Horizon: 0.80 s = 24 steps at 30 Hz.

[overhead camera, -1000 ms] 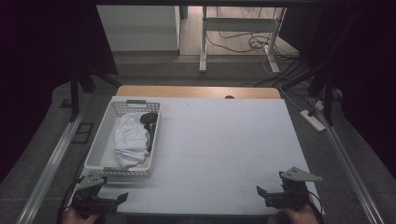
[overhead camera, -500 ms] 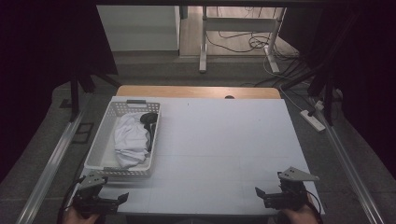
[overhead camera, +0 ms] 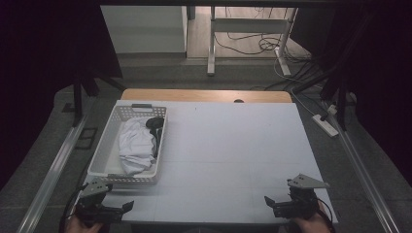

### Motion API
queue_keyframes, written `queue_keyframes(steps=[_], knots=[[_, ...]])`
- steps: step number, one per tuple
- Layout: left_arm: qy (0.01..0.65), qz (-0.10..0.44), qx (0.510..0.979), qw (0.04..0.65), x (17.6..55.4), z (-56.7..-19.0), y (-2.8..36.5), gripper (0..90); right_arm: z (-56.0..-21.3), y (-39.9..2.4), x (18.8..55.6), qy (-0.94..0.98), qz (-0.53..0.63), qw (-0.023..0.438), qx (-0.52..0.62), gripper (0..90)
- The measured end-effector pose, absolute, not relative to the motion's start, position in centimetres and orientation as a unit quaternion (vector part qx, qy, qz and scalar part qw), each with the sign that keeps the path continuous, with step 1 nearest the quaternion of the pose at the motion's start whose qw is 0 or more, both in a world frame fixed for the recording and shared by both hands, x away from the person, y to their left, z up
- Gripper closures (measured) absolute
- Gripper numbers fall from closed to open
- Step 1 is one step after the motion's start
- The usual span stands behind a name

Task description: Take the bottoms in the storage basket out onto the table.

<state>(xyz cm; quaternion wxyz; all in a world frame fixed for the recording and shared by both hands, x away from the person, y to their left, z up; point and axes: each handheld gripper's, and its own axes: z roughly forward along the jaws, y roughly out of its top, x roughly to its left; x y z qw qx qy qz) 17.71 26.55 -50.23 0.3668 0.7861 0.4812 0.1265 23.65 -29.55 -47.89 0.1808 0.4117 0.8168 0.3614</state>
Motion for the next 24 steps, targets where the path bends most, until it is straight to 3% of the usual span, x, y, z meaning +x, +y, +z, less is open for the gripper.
queue_keyframes(steps=[24], knots=[[0.468,0.125,0.783,0.39,17.8,-49.1,26.8,0.0,-48.0,-29.3,23.7,0.824,0.353,0.18,0.405,0.0]])
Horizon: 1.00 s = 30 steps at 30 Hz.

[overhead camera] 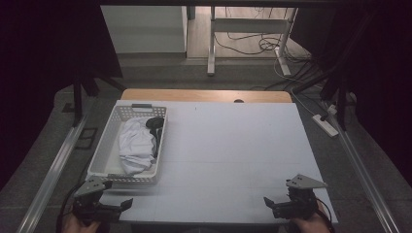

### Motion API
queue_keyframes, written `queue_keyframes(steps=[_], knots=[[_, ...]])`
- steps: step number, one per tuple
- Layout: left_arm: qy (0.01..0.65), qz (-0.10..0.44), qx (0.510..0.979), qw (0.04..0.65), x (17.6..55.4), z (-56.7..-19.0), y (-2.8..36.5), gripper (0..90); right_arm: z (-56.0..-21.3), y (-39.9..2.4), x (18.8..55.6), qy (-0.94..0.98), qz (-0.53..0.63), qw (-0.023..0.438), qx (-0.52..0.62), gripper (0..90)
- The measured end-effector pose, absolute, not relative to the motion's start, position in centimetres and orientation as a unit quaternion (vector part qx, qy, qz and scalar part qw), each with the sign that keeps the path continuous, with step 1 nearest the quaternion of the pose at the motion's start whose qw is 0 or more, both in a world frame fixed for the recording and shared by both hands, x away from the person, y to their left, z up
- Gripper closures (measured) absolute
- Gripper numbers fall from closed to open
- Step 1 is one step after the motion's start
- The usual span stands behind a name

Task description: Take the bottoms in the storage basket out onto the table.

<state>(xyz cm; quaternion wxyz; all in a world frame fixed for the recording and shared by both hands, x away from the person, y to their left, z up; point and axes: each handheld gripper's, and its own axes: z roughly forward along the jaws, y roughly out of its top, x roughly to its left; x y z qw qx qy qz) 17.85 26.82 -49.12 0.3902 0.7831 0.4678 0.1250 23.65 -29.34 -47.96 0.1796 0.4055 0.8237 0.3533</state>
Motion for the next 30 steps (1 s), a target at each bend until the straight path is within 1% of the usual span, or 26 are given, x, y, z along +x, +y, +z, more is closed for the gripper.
queue_keyframes(steps=[7,20,30], knots=[[0.458,0.12,0.784,0.402,18.1,-48.8,26.9,0.0,-48.0,-29.3,23.7,0.824,0.352,0.179,0.406,0.0],[0.451,0.11,0.793,0.395,18.7,-48.3,26.8,0.0,-48.0,-29.3,23.7,0.825,0.351,0.178,0.405,0.0],[0.433,0.129,0.797,0.401,19.3,-47.5,26.1,0.0,-48.0,-29.3,23.7,0.826,0.349,0.177,0.406,0.0]])
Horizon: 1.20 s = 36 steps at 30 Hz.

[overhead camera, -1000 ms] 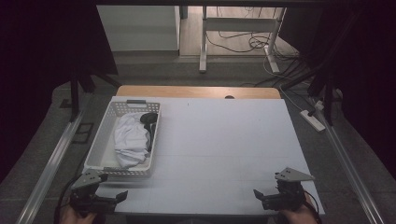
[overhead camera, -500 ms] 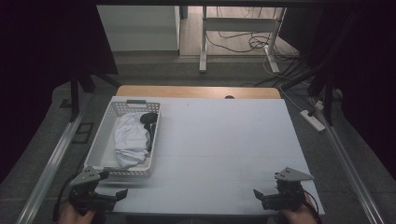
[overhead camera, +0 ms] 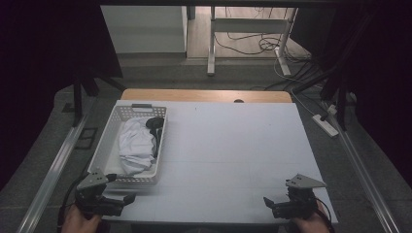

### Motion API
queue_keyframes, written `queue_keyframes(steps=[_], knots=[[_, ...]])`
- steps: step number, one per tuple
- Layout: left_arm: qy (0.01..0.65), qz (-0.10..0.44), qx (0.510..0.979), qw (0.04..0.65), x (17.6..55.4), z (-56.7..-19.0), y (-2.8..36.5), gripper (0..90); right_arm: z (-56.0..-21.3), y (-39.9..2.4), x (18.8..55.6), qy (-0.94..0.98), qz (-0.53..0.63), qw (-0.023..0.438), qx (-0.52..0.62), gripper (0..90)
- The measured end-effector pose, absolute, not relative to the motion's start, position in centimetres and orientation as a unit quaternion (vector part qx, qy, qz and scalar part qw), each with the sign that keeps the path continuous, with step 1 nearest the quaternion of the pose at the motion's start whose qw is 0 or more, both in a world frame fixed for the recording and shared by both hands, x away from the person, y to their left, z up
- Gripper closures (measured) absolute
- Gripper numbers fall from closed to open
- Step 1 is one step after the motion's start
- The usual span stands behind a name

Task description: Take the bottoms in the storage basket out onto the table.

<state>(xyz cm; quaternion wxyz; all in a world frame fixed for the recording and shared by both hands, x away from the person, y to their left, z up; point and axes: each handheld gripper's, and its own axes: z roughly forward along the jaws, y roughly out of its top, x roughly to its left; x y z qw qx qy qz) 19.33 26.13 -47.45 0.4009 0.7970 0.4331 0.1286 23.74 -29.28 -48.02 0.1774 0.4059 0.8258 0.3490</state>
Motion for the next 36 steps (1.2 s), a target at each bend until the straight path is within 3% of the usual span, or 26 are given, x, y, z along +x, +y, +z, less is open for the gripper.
queue_keyframes(steps=[36], knots=[[0.432,0.129,0.806,0.382,25.9,-46.1,24.9,0.0,-48.1,-29.2,23.9,0.828,0.345,0.173,0.406,0.0]])
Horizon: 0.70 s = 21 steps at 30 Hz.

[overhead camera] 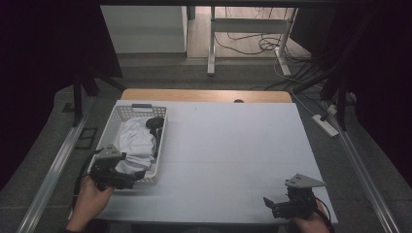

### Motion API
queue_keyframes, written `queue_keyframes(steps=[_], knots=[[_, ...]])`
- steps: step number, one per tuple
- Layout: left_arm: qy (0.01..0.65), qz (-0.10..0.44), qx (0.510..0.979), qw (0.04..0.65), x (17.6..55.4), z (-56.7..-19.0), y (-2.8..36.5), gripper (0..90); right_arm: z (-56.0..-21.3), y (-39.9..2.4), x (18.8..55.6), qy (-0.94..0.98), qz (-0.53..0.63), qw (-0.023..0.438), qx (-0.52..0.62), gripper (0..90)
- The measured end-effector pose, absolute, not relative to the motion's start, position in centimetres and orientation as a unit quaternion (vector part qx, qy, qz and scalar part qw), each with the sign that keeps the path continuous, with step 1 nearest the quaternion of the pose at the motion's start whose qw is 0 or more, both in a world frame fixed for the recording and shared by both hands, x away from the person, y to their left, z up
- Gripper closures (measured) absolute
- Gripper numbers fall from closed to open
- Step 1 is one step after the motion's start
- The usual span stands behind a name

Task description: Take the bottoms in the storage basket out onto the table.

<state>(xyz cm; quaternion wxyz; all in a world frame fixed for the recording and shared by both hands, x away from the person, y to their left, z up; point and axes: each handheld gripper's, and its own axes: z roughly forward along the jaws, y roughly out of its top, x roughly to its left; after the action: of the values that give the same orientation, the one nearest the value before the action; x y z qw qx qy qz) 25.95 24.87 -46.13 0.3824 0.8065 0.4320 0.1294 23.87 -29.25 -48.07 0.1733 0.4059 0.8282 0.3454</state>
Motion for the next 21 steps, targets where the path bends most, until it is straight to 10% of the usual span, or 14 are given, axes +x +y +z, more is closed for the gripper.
queue_keyframes(steps=[21], knots=[[0.428,0.111,0.805,0.397,30.6,-45.4,24.4,0.0,-48.1,-29.2,23.9,0.829,0.343,0.174,0.405,0.0]])
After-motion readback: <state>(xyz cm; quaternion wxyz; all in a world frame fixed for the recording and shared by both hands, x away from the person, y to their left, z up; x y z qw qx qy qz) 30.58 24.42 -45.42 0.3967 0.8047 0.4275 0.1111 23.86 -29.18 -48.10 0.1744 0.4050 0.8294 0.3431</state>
